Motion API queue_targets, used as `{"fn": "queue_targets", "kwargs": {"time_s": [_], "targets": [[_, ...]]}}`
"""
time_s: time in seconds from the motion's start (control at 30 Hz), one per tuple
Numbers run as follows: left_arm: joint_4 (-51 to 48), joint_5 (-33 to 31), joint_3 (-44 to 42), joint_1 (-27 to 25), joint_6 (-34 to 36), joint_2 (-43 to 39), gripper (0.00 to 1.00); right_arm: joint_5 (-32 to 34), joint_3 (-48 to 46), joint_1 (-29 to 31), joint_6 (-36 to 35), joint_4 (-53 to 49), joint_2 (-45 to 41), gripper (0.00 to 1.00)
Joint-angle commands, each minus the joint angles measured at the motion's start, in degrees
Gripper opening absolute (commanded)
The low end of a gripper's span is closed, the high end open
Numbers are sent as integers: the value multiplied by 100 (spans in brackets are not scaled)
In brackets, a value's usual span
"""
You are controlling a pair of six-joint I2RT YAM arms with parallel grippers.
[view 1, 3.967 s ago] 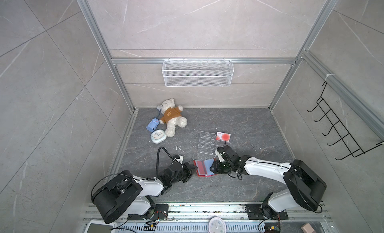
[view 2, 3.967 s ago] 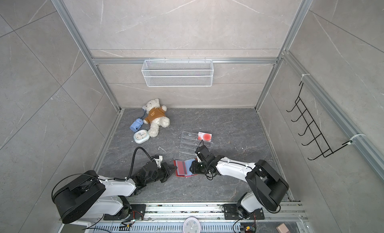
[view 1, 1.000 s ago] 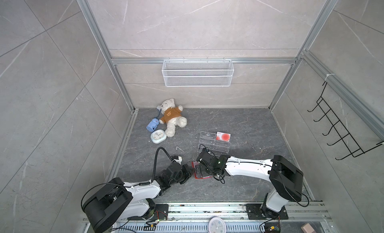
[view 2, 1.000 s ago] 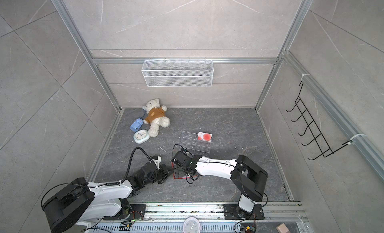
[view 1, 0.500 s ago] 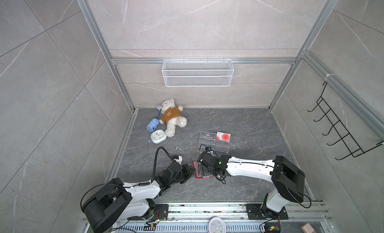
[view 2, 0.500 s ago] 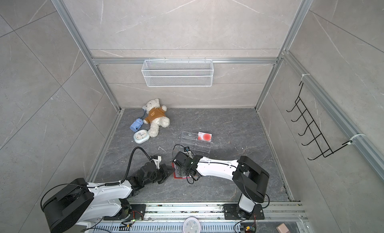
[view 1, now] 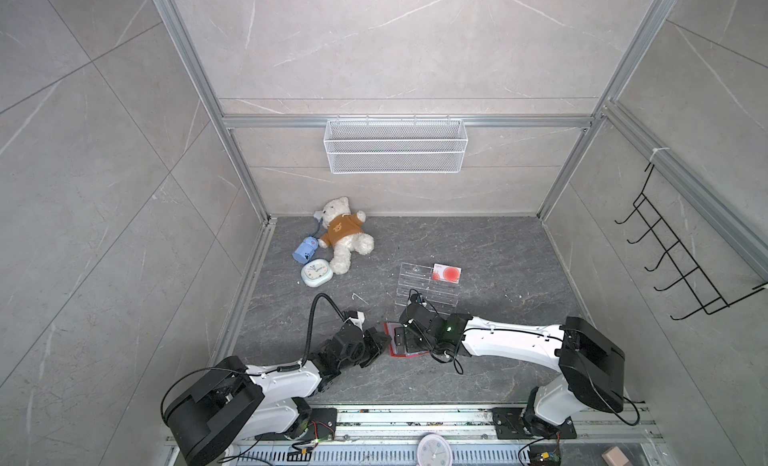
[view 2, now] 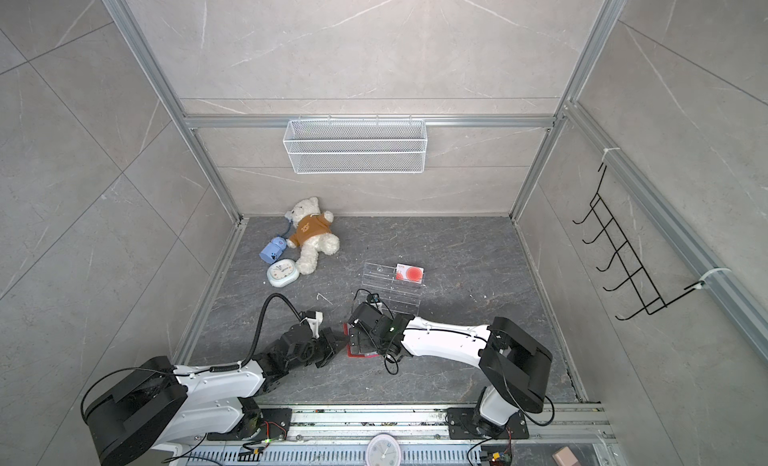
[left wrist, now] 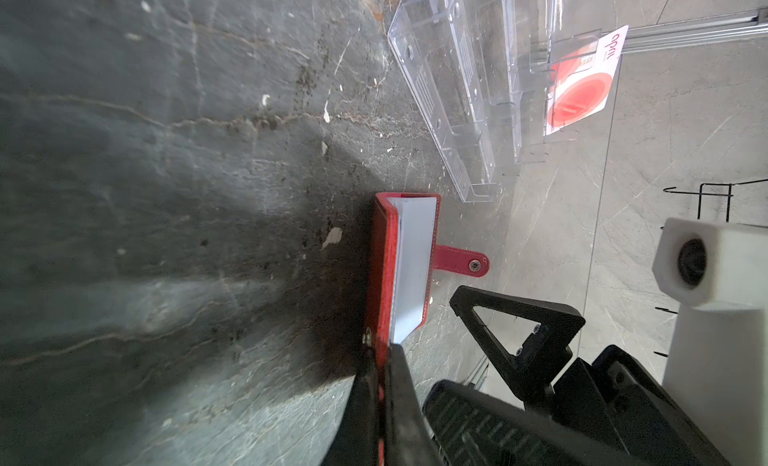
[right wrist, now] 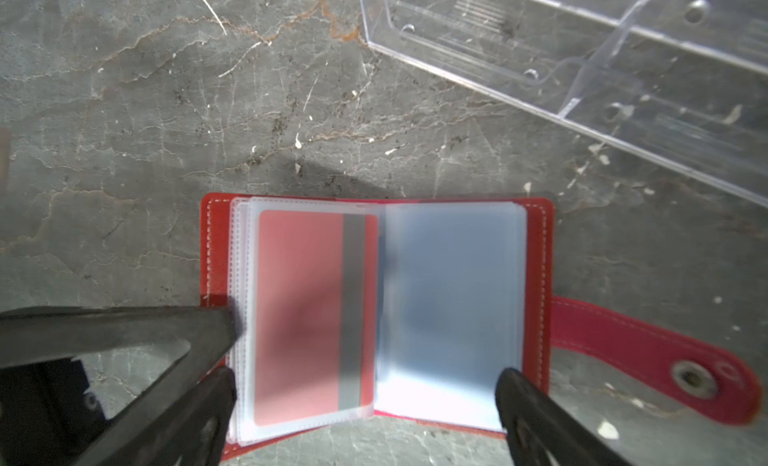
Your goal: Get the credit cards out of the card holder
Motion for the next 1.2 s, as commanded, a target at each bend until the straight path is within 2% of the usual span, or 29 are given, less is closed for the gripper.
{"fn": "queue_targets", "kwargs": {"time_s": [0.0, 0.57, 1.17], "targets": [[173, 40, 59, -43, 148, -117, 0, -122, -69, 52, 109, 148, 134, 99], [171, -6, 72, -67, 178, -134, 0, -110, 36, 85, 133, 14, 406, 99], [35, 13, 115, -74, 169, -239, 0, 946, 484, 335, 145, -831, 651, 98]]}}
